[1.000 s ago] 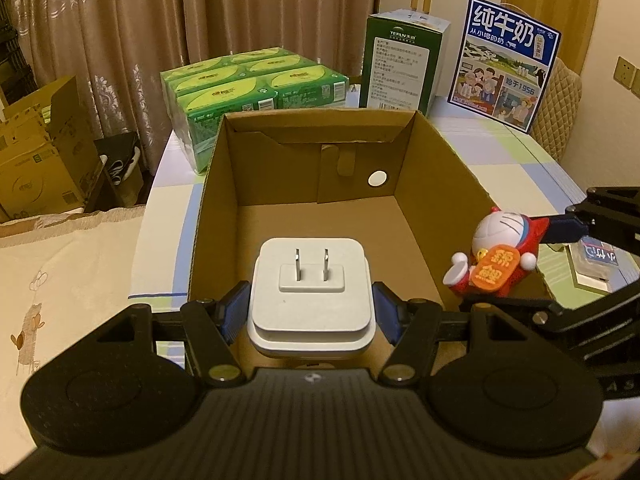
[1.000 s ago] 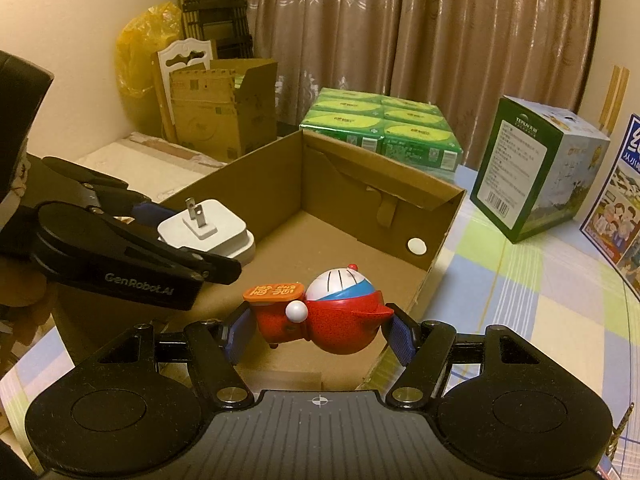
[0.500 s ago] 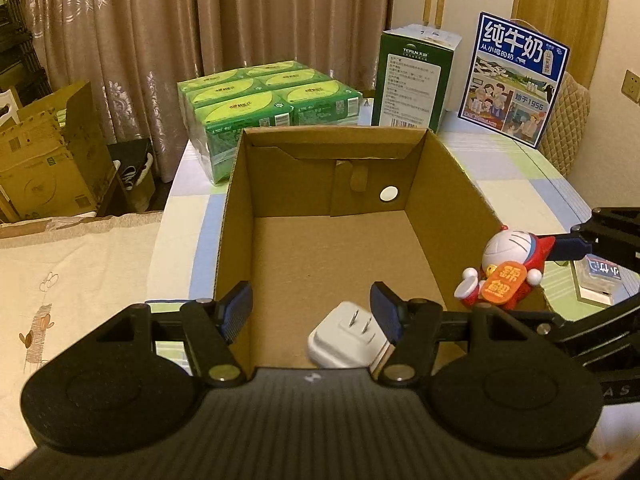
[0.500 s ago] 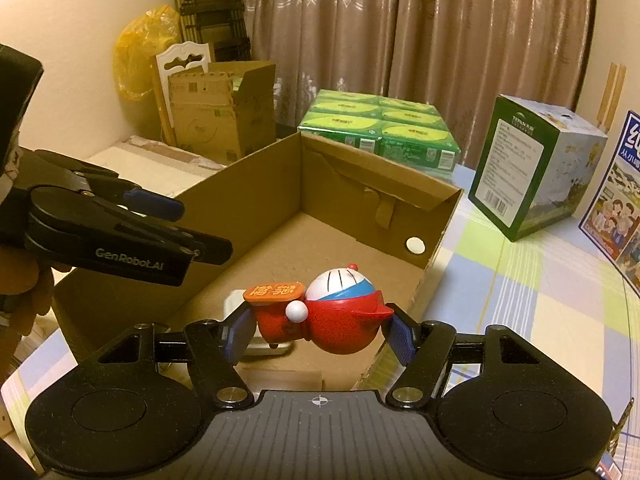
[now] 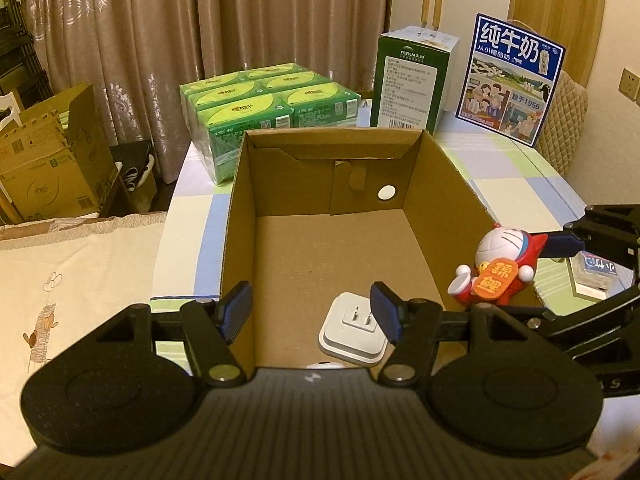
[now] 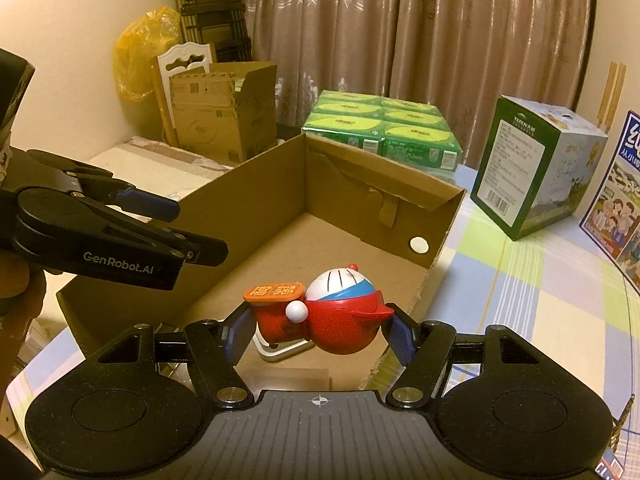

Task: Organize rigid objects
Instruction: 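Open left tool to drop adapter while right tool releases toy into box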

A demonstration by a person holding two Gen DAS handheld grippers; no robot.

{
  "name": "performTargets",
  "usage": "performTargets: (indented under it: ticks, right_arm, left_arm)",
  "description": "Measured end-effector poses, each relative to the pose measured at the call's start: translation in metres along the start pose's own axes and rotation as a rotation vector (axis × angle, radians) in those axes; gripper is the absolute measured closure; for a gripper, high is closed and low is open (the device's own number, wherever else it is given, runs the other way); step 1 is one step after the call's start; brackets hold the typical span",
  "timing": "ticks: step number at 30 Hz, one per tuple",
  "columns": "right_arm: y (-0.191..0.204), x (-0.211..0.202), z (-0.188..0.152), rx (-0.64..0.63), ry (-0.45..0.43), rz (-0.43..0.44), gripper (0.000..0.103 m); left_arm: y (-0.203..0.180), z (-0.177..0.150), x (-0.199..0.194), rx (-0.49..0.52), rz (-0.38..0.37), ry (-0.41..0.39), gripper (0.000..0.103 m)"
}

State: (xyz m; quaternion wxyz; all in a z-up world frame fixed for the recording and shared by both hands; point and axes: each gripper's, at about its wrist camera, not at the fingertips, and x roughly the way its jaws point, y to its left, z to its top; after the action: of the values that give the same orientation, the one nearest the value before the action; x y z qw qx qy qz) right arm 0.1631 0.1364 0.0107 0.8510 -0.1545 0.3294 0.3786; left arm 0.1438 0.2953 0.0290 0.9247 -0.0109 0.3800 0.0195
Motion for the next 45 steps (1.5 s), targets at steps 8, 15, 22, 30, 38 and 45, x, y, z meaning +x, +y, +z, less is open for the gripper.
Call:
performTargets:
  ticks: [8,15,22,30,38,45]
  right_arm:
    - [0.002,-0.001,0.000,0.000,0.001,-0.003,0.038]
    - [0.001,-0.001,-0.001,0.003,-0.001,-0.004,0.038]
    - [-0.002,0.001,-0.001,0.006,0.007,0.003,0.038]
    - [-0.003,-0.008,0.001,0.004,-0.036,-0.001,0.038]
    - [-0.007,-0.034,-0.006,0.035,-0.056,-0.011,0.038]
    - [-0.009,-0.069,-0.019,0.082,-0.071,-0.022,0.038]
  left_arm:
    - [0.001,0.001,-0.001,-0.001,-0.003,0.000,0.042]
    - [0.001,0.002,-0.002,-0.003,-0.004,-0.002,0.042]
    - [0.001,0.003,0.000,-0.006,-0.009,-0.002,0.042]
    - [-0.002,0.003,-0.002,-0.006,-0.009,-0.005,0.042]
    - [-0.008,-0.001,-0.019,-0.012,-0.007,-0.020,0.042]
    - [-0.022,-0.005,-0.047,-0.019,-0.011,-0.042,0.042]
